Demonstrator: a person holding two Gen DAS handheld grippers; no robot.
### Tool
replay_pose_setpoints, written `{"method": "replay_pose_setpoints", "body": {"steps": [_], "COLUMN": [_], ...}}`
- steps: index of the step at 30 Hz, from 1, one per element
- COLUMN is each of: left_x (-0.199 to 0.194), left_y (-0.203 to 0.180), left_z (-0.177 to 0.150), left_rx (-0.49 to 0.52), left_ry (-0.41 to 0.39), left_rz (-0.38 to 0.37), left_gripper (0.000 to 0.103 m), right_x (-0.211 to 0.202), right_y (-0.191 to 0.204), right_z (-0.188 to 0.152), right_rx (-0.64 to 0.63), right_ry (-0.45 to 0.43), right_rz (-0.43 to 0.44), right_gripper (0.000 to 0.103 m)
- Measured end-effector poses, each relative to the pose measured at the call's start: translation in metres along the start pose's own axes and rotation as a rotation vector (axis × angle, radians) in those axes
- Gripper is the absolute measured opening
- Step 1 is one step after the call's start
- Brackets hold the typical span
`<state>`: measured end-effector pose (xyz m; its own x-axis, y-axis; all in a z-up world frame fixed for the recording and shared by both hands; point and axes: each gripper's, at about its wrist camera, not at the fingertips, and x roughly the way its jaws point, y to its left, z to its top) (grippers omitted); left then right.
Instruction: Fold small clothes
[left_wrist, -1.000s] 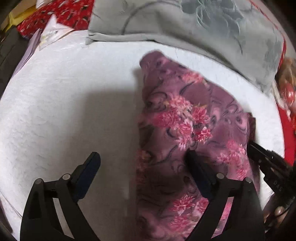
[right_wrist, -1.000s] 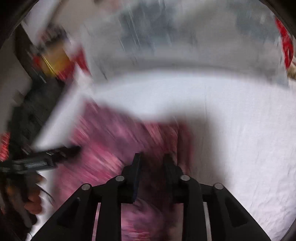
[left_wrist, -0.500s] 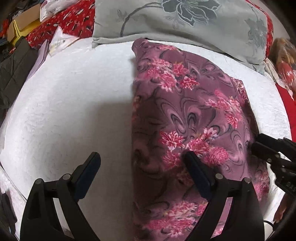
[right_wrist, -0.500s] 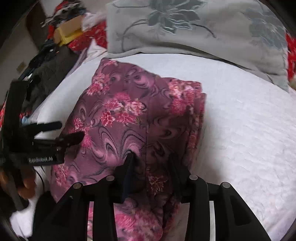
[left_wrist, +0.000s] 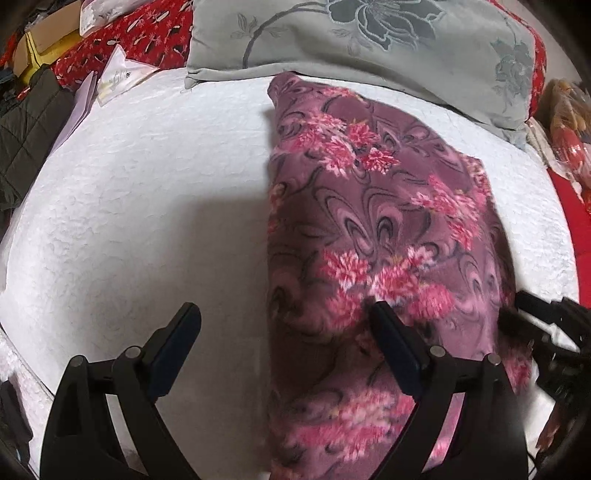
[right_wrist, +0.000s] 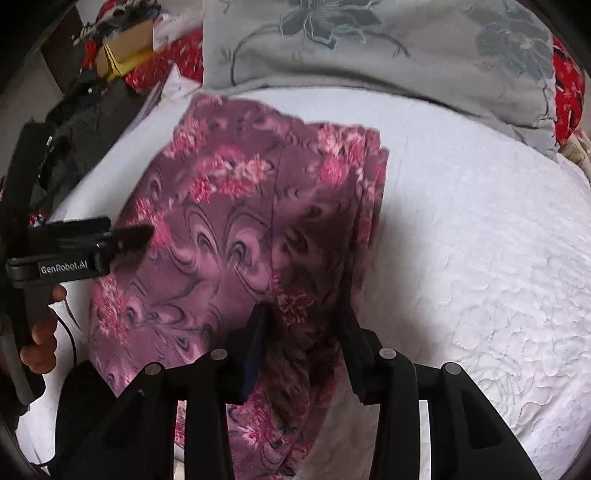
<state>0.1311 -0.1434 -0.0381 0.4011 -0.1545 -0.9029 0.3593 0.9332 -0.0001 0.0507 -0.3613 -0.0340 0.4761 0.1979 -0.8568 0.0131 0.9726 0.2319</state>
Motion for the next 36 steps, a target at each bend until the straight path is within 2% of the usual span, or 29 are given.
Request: {"method": "replay_pose_setpoints", "body": {"steps": [4, 5, 7, 8, 10, 13, 17, 24, 27, 30, 31, 32, 34, 36], "left_x": [-0.004, 0.004, 0.011, 0.011, 0.004, -0.006, 0.002, 0.007, 0.017, 0.038, 0.048, 0.060, 0.061, 0.059], "left_y": [0.011, 0.013, 0.019, 0.023, 0.030, 0.034, 0.028, 0.023, 0.020, 0.024, 0.026, 0.029, 0.039, 0.046], "left_z": [-0.009, -0.012, -0.015, -0.016, -0.016, -0.017, -0.009, 0.048, 0.075, 0.087, 0.089, 0.090, 0.084, 0.082], "left_rx": [-0.028, -0.034, -0.069, -0.098, -0.124, -0.122, -0.119, -0.117, -0.115, -0.124, -0.132, -0.152, -0.200, -0.214], "left_ry": [0.006, 0.029, 0.049, 0.064, 0.073, 0.041, 0.068, 0.034, 0.020, 0.037, 0.059, 0.094, 0.108, 0.091], "left_rz": [-0.045, -0.043, -0.074, -0.098, -0.137, -0.132, -0.127, -0.113, -0.090, -0.038, -0.035, -0.064, -0.117, -0.148], "left_gripper": [0.094, 0.094, 0.095, 0.095, 0.094, 0.094, 0.094, 0.094, 0.094, 0.094, 0.094, 0.095, 0.094, 0.094], "right_x": [-0.017, -0.014, 0.004, 0.011, 0.003, -0.016, -0.020, 0.001, 0.022, 0.041, 0.048, 0.053, 0.050, 0.033], "right_y": [-0.006, -0.008, -0.012, -0.013, -0.021, -0.028, -0.036, -0.059, -0.061, -0.061, -0.058, -0.054, -0.047, -0.047], "right_z": [0.000, -0.003, -0.008, -0.011, -0.011, -0.011, -0.006, 0.058, 0.083, 0.097, 0.099, 0.100, 0.101, 0.098], "right_rx": [0.048, 0.050, 0.045, 0.053, 0.112, 0.148, 0.164, 0.294, 0.315, 0.306, 0.275, 0.231, 0.155, 0.143], "right_ry": [-0.057, -0.049, 0.016, 0.036, 0.006, -0.051, -0.059, -0.131, -0.127, -0.110, -0.099, -0.088, -0.106, -0.167], "right_rz": [0.064, 0.054, -0.004, -0.005, 0.029, 0.058, 0.052, 0.097, 0.060, 0.009, -0.027, -0.043, -0.065, -0.044], "right_gripper": [0.043, 0.047, 0.047, 0.048, 0.048, 0.048, 0.049, 0.050, 0.047, 0.038, 0.017, 0.010, 0.009, 0.008]}}
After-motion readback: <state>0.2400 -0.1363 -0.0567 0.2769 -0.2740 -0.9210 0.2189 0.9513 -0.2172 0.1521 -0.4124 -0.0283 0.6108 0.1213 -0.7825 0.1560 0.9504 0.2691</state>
